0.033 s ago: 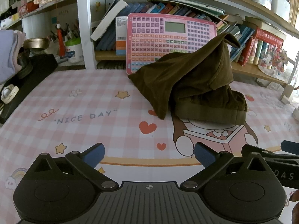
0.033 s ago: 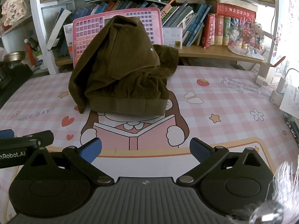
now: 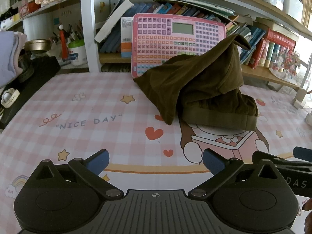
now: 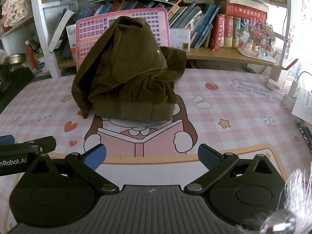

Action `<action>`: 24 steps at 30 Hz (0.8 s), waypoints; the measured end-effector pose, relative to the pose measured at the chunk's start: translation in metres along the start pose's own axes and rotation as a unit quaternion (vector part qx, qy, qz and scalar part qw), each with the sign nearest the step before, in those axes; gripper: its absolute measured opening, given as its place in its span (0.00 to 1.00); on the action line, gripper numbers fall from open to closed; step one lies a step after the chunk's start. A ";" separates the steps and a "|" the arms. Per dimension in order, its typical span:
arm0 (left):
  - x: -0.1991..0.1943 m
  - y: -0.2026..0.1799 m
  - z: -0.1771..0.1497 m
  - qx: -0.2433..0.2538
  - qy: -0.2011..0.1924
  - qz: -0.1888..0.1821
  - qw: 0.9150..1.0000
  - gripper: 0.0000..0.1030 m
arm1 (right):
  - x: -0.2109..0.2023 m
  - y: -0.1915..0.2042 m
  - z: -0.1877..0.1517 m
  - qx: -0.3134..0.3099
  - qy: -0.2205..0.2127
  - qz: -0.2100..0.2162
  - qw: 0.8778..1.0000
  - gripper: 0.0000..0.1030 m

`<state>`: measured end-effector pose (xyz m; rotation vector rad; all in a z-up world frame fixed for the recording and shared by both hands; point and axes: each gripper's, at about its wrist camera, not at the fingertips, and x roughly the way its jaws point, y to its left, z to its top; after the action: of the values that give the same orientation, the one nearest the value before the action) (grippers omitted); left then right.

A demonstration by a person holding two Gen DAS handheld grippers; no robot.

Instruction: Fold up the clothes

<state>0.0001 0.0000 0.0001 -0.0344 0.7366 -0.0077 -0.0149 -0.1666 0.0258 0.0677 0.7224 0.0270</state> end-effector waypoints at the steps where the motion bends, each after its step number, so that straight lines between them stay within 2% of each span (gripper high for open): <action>1: 0.000 0.000 0.000 0.000 0.001 0.000 1.000 1.00 | 0.000 0.000 0.000 0.000 0.000 0.000 1.000 0.98; 24: 0.004 -0.001 -0.001 -0.003 0.008 -0.001 1.000 1.00 | 0.002 0.000 0.001 0.001 0.003 -0.002 1.000 0.98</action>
<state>0.0025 -0.0012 -0.0038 -0.0407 0.7522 -0.0077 -0.0129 -0.1663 0.0248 0.0677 0.7286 0.0229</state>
